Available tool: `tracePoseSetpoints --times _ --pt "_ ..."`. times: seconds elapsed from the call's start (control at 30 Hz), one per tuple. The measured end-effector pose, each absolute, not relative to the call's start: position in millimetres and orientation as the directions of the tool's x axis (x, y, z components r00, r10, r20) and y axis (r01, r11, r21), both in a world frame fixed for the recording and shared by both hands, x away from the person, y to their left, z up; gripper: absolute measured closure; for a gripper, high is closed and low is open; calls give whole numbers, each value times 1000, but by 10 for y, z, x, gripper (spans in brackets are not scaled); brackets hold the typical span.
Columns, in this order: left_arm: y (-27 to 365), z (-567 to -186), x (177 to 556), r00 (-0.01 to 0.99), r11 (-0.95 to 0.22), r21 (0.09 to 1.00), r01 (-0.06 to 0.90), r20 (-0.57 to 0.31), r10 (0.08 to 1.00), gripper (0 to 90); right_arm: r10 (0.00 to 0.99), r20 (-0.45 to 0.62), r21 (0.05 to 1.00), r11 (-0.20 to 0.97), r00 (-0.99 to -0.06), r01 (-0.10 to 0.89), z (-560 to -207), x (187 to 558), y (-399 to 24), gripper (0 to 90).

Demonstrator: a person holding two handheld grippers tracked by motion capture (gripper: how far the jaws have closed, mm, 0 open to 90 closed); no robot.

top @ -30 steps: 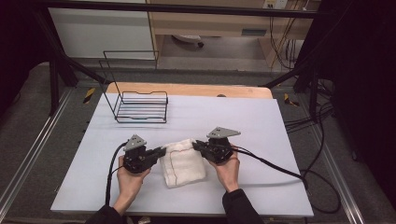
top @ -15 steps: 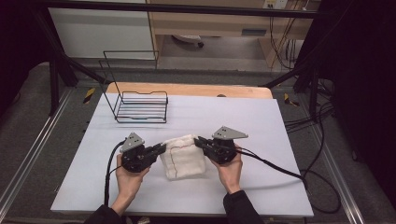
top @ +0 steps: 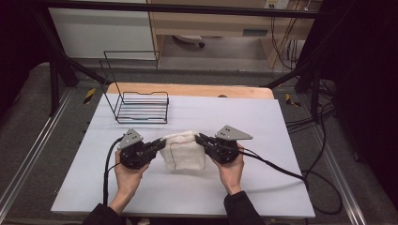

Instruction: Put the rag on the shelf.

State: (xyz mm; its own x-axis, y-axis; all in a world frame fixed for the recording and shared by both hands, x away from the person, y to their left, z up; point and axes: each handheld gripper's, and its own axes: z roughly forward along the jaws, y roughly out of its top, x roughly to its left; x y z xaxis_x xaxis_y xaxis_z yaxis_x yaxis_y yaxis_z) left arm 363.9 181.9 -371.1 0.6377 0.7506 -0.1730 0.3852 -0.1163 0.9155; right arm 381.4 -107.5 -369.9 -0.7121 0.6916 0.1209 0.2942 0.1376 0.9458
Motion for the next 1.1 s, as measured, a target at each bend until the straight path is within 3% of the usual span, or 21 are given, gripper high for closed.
tracePoseSetpoints --times 1.1 --pt "2037 -3345 3679 635 -14 976 219 -132 761 834 702 83 991 16 -707 132 -3307 3814 -878 834"
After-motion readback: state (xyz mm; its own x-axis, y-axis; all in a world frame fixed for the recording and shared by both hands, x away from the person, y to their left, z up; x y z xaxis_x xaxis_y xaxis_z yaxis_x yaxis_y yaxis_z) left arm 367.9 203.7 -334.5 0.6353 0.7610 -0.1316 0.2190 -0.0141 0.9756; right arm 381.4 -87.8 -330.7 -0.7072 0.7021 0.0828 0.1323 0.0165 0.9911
